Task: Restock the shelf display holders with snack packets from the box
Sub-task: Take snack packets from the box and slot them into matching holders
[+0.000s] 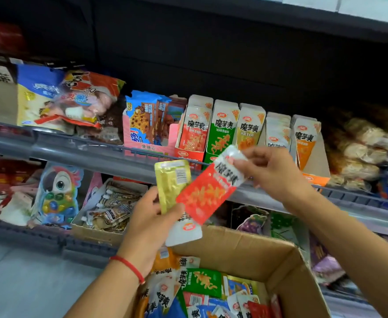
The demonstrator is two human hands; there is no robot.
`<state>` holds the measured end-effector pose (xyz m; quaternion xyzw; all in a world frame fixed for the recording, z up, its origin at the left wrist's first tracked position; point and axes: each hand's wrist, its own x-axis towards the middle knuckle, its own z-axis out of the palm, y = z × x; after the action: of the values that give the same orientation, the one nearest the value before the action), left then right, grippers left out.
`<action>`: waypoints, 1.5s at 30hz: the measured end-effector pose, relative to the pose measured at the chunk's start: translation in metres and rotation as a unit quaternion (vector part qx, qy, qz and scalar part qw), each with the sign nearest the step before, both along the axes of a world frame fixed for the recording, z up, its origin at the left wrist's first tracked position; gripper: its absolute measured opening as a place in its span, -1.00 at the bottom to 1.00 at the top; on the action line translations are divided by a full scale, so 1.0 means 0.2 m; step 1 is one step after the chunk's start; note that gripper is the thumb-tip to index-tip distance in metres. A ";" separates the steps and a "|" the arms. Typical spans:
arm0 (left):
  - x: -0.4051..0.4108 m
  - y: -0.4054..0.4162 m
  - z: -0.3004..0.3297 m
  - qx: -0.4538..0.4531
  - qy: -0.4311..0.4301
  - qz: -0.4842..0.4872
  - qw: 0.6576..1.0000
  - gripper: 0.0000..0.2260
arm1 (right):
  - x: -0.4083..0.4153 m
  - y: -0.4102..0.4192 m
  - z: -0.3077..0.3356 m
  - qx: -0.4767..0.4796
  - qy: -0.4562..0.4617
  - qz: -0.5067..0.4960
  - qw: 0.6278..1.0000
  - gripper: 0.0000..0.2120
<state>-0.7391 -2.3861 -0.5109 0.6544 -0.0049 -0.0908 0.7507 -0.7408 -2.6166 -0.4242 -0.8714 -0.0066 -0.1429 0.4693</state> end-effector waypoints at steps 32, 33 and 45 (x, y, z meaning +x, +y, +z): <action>0.11 0.07 0.05 -0.065 0.037 0.068 0.995 -0.71 | 0.54 0.20 0.09 -0.344 -0.229 0.040 0.910 -0.81; 0.11 0.07 0.06 -0.071 0.037 0.068 0.994 -0.66 | 0.44 0.21 0.05 -0.341 -0.211 0.093 0.912 -0.77; -0.02 -0.08 0.07 -0.116 0.021 -0.017 0.993 -0.31 | -0.19 0.11 -0.13 -0.478 -0.169 0.231 0.830 -0.30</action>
<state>-0.7426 -2.4020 -0.4966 0.5609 -0.0110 -0.1163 0.8196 -0.7785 -2.5938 -0.4507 -0.9222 -0.3546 -0.1544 0.0050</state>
